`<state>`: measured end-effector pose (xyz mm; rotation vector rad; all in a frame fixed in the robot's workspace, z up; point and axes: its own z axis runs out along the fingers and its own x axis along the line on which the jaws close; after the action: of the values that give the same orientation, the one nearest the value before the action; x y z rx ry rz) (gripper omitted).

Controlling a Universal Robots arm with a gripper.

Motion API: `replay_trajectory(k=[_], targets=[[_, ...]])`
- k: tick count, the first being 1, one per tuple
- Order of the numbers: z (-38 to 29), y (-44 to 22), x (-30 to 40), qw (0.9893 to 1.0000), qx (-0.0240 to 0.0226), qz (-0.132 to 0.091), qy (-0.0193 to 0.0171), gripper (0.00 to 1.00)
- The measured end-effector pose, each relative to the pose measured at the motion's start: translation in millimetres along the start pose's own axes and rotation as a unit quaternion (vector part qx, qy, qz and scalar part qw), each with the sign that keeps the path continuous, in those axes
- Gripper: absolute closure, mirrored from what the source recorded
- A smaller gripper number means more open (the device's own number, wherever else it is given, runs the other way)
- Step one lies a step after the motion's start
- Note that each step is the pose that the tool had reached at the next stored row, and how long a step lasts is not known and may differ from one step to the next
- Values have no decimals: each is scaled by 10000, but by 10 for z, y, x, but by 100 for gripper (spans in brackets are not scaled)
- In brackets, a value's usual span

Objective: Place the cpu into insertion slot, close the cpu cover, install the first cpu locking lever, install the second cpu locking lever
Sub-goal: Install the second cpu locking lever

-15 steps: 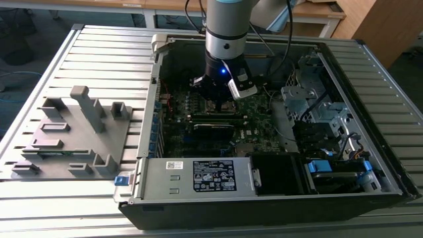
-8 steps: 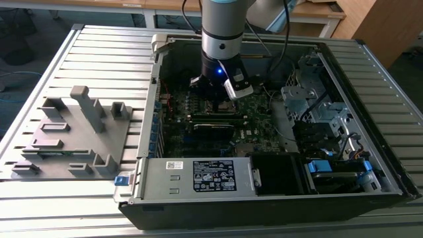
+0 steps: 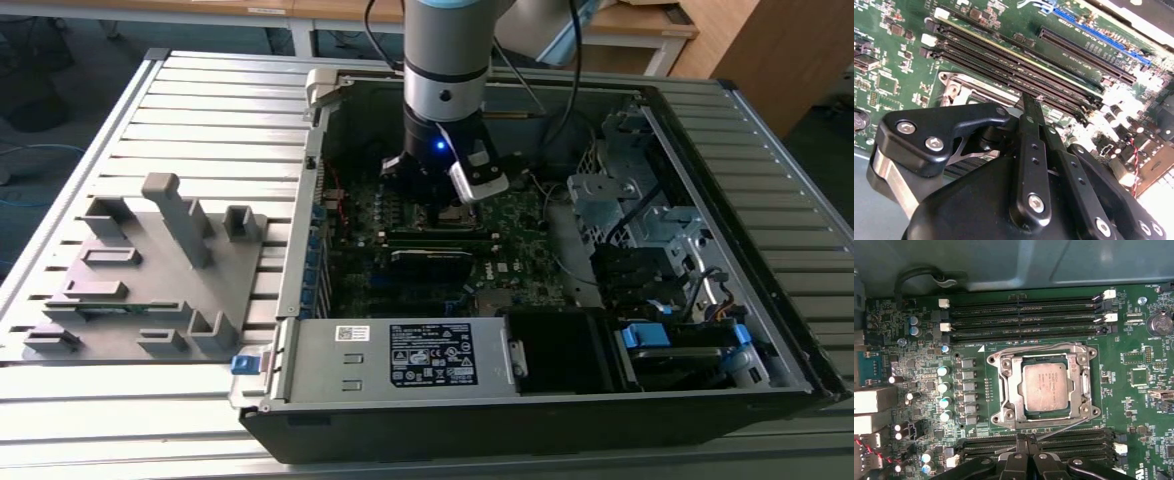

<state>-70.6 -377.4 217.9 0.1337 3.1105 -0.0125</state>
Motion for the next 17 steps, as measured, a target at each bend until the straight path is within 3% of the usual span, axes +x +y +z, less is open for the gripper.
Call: replay_trajectory(k=[8, 17], targets=[[82, -5, 63, 10000, 0, 0, 0, 90], [92, -6, 79, 10000, 1, 0, 0, 90]])
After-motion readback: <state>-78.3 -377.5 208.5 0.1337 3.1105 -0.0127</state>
